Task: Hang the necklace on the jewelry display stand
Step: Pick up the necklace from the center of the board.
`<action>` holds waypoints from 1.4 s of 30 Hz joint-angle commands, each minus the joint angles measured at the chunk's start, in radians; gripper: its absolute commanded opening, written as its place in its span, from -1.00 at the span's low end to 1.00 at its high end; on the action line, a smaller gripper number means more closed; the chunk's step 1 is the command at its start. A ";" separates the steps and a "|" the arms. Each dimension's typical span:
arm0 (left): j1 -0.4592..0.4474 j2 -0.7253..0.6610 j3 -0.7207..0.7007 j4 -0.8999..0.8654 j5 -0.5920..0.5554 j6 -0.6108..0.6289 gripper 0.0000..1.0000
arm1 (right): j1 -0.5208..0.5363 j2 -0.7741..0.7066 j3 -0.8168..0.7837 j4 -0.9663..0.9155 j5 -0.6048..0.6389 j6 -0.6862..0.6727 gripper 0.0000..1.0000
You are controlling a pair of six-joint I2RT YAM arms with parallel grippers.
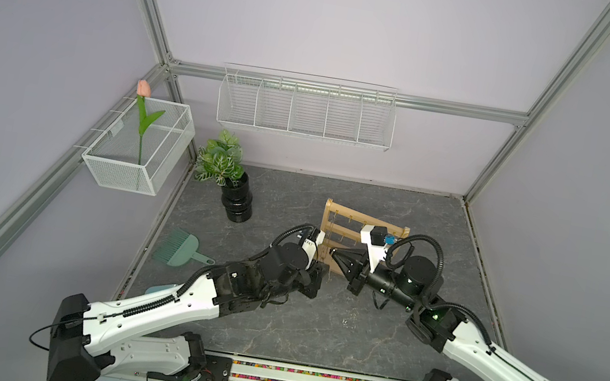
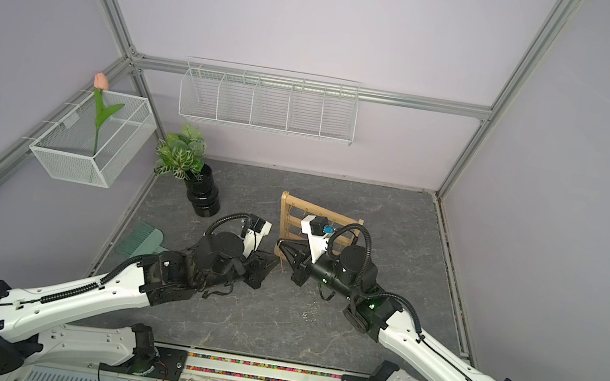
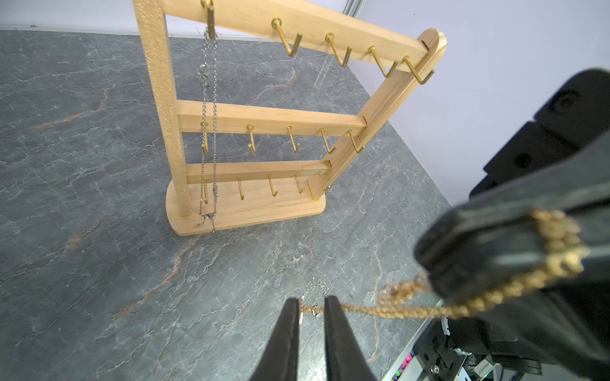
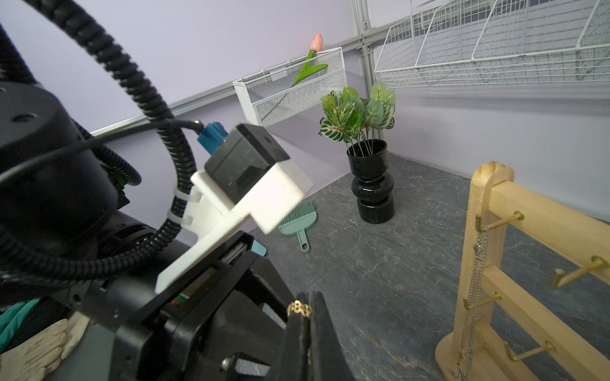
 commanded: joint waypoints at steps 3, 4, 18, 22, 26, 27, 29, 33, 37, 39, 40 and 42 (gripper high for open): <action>0.004 0.010 0.003 0.003 0.023 0.002 -0.65 | 0.006 -0.005 0.018 0.020 0.054 0.001 -0.87; 0.004 0.009 0.003 -0.001 0.027 0.002 -0.67 | 0.006 -0.007 0.021 0.005 0.071 -0.005 -0.87; 0.004 -0.005 -0.015 0.004 0.007 0.001 -0.69 | 0.007 0.012 0.037 0.012 0.012 -0.001 -0.87; 0.004 -0.017 -0.020 -0.003 -0.017 -0.001 -0.80 | 0.006 0.010 0.032 0.017 -0.010 0.001 -0.87; 0.004 -0.034 -0.021 -0.013 -0.050 -0.002 -0.89 | 0.005 0.007 0.031 0.014 -0.004 -0.002 -0.86; 0.004 -0.039 -0.022 -0.015 -0.056 -0.001 -0.90 | 0.006 0.005 0.031 0.009 -0.004 -0.002 -0.87; 0.004 -0.050 -0.022 -0.017 -0.062 0.003 -0.93 | 0.005 0.004 0.031 0.002 -0.005 -0.005 -0.87; 0.004 -0.051 -0.017 -0.017 -0.053 0.004 -0.94 | 0.006 0.006 0.031 0.003 -0.014 -0.005 -0.87; 0.004 -0.050 -0.011 -0.010 -0.043 0.004 -0.97 | 0.006 0.013 0.031 0.003 -0.014 -0.001 -0.87; 0.004 -0.050 -0.009 -0.008 -0.041 0.007 -0.97 | 0.006 0.012 0.031 0.005 -0.014 0.000 -0.87; 0.004 -0.050 -0.008 -0.007 -0.035 0.007 -0.97 | 0.006 0.012 0.032 0.005 -0.015 0.000 -0.87; 0.004 -0.051 -0.004 -0.003 -0.019 0.009 -0.95 | 0.006 0.013 0.034 0.001 -0.013 -0.002 -0.87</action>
